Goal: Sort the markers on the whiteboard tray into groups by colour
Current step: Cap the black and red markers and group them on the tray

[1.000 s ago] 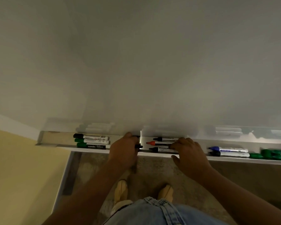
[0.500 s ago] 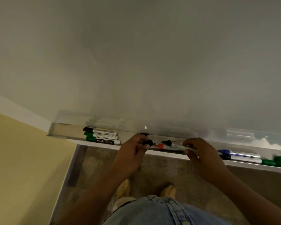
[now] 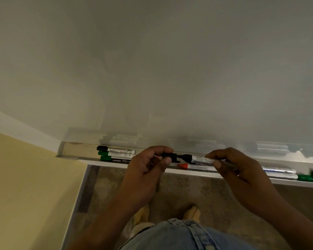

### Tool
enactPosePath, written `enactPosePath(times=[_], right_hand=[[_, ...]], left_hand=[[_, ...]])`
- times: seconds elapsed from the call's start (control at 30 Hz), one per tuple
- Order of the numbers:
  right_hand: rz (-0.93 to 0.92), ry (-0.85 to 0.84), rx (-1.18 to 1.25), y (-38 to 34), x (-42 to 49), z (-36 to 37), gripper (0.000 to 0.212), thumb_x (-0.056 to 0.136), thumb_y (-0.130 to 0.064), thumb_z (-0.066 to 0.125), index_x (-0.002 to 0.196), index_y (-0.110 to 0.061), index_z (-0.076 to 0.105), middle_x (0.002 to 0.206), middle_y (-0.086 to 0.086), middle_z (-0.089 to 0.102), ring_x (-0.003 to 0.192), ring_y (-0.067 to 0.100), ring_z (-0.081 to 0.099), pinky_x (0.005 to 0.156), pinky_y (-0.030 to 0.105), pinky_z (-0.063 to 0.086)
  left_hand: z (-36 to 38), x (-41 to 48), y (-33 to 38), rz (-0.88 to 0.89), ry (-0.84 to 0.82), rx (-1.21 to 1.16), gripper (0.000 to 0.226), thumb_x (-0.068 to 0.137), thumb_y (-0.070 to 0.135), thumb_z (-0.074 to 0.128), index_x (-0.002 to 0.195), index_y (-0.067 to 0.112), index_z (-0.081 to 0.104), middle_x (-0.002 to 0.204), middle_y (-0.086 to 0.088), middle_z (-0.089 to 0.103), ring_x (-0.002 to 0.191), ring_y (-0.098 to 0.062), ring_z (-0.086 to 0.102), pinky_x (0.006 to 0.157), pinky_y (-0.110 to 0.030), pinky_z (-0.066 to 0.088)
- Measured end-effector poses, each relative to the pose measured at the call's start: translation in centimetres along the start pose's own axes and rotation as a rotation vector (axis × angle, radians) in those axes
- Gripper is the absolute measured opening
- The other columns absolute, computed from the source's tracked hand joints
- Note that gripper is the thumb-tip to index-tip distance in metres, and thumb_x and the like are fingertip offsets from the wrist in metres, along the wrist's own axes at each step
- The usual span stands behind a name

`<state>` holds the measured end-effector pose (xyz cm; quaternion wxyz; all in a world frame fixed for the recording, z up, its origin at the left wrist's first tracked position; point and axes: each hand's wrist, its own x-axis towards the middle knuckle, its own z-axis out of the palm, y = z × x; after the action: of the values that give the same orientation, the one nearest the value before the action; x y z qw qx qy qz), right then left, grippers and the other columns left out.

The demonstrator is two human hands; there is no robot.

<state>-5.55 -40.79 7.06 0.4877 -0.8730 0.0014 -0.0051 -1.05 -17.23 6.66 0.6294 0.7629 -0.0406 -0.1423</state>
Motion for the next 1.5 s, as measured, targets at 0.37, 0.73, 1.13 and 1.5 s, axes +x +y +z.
enactPosePath(times=[0.37,0.73,1.13,1.5], right_hand=[[0.007,-0.150,-0.309,-1.0,0.5,2.6,0.036,0.082,-0.070,0.032,0.099,-0.046,0.054,0.088,-0.030,0.051,0.090,-0.007,0.043,0.067,0.020,0.034],[0.112,-0.089,-0.431,-0.9,1.2,4.6,0.066,0.054,-0.094,0.037,0.050,-0.029,0.050,0.048,-0.009,0.048,0.059,0.004,0.045,0.053,0.028,0.032],[0.174,-0.127,-0.331,1.6,1.7,4.7,0.053,0.061,-0.089,0.043,0.060,-0.037,0.051,0.058,-0.012,0.055,0.057,0.001,0.051,0.051,0.019,0.037],[0.355,0.035,-0.300,7.7,1.8,2.9,0.028,0.076,-0.031,0.076,0.098,-0.033,0.058,0.087,-0.018,0.056,0.078,-0.004,0.052,0.064,0.013,0.037]], left_hand=[[0.7,-0.7,0.8,0.084,-0.017,0.280,0.028,0.076,0.018,0.077,0.093,0.037,0.067,0.085,0.023,0.066,0.085,0.004,0.059,0.068,-0.008,0.046],[1.4,-1.4,0.4,0.239,-0.103,0.476,0.029,0.078,0.016,0.073,0.106,0.025,0.068,0.094,0.020,0.062,0.091,0.014,0.053,0.079,-0.003,0.040],[1.6,-0.1,-1.6,0.224,-0.110,0.592,0.018,0.088,0.028,0.062,0.105,0.030,0.064,0.102,0.013,0.061,0.090,-0.001,0.056,0.078,-0.025,0.051],[2.4,5.1,-8.1,-0.064,0.021,0.379,0.020,0.076,0.012,0.076,0.088,0.026,0.070,0.080,0.019,0.064,0.074,0.005,0.061,0.070,-0.016,0.053]])
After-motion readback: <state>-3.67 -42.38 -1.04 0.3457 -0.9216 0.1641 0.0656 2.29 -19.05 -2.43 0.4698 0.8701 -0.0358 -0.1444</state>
